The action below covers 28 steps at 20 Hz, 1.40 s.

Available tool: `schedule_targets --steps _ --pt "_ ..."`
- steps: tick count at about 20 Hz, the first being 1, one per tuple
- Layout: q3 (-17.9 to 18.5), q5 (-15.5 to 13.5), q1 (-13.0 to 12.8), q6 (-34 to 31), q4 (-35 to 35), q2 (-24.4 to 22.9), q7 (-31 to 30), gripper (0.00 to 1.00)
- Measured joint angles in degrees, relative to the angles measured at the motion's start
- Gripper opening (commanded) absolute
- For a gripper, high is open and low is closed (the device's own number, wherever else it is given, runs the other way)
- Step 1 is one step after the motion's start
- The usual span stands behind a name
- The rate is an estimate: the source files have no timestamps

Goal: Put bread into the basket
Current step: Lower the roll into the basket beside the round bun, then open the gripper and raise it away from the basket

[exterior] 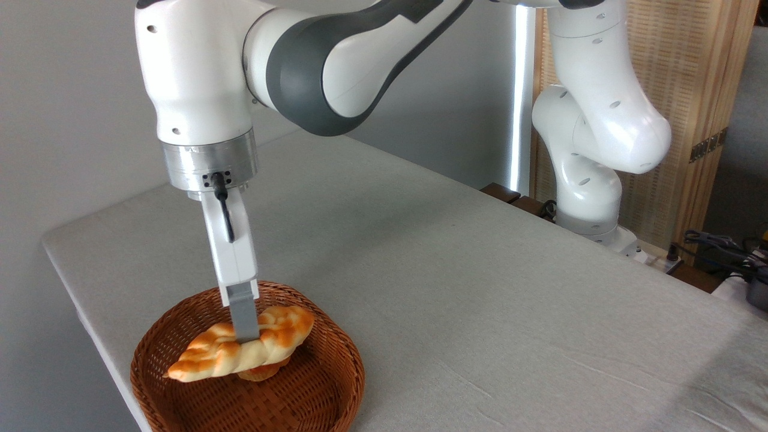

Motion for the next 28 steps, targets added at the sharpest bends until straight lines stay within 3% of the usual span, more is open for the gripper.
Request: schedule_targets --steps 3,6,7,8,9,12,22,28 --pt "0.02 0.01 0.13 2.55 0.00 0.68 0.01 0.34" --pt "0.08 0.03 0.36 2.72 0.00 0.80 0.36 0.56" --pt "0.08 0.08 0.39 2.72 -0.01 0.85 0.40 0.69" --pt "0.08 0.51 0.39 2.72 -0.04 0.96 0.60 0.89" --pt "0.08 1.46 0.40 2.72 -0.07 1.10 1.00 1.00" --pt "0.14 4.55 0.57 3.09 -0.08 1.45 2.11 1.00" --pt "0.26 4.78 0.96 3.54 0.14 1.22 2.08 1.00" --pt "0.06 2.09 0.94 -0.48 0.58 -4.20 -13.79 1.00"
